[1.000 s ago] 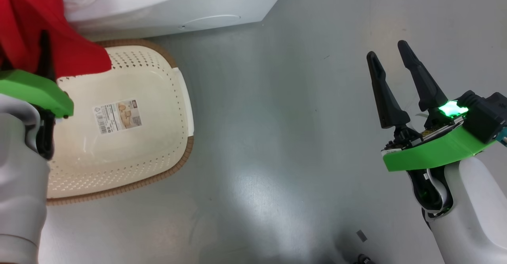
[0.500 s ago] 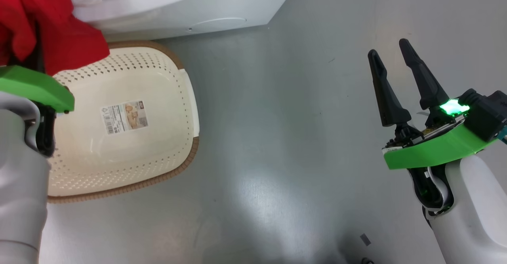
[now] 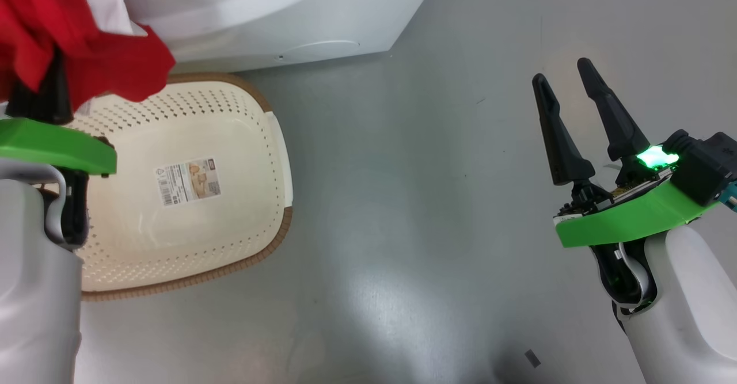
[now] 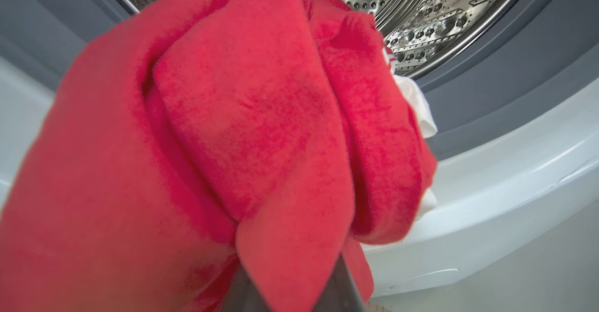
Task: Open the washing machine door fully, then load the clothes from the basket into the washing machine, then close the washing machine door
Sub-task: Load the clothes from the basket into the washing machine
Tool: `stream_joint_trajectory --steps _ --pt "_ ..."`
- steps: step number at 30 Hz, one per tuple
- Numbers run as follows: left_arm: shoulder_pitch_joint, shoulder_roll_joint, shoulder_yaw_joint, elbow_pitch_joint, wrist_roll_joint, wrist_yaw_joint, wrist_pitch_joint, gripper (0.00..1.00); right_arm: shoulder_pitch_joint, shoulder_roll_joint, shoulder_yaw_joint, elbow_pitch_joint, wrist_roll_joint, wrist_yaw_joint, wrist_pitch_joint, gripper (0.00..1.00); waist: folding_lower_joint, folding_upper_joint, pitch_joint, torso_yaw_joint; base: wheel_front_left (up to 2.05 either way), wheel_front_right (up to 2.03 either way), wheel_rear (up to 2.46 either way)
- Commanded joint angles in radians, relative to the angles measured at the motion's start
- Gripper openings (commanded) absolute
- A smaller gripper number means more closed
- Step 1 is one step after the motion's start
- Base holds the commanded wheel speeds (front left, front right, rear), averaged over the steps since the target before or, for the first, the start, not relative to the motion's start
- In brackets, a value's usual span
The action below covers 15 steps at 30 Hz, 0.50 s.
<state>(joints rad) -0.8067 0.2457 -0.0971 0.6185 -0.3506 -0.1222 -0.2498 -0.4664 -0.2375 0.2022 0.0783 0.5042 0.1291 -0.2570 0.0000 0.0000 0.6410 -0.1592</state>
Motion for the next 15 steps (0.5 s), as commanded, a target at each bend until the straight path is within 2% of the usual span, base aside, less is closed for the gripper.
stream_joint_trajectory --steps 1,8,15 --pt "0.023 0.037 0.031 -0.044 0.01 0.008 -0.012 0.0 0.037 0.001 0.015 -0.019 0.003 0.002 -0.005 1.0 0.0 0.0 -0.005 0.0 0.0 0.0 0.0" --pt "0.067 0.016 0.048 -0.22 0.057 0.018 -0.012 0.0 0.053 0.004 0.015 -0.017 0.004 0.002 -0.005 1.0 0.0 0.0 -0.024 -0.001 0.0 0.0 0.0" --pt "-0.029 0.032 0.026 -0.224 0.071 0.02 0.034 0.0 0.052 0.005 0.024 -0.017 0.009 0.002 -0.005 1.0 0.0 0.0 -0.025 -0.018 0.0 0.0 0.0"
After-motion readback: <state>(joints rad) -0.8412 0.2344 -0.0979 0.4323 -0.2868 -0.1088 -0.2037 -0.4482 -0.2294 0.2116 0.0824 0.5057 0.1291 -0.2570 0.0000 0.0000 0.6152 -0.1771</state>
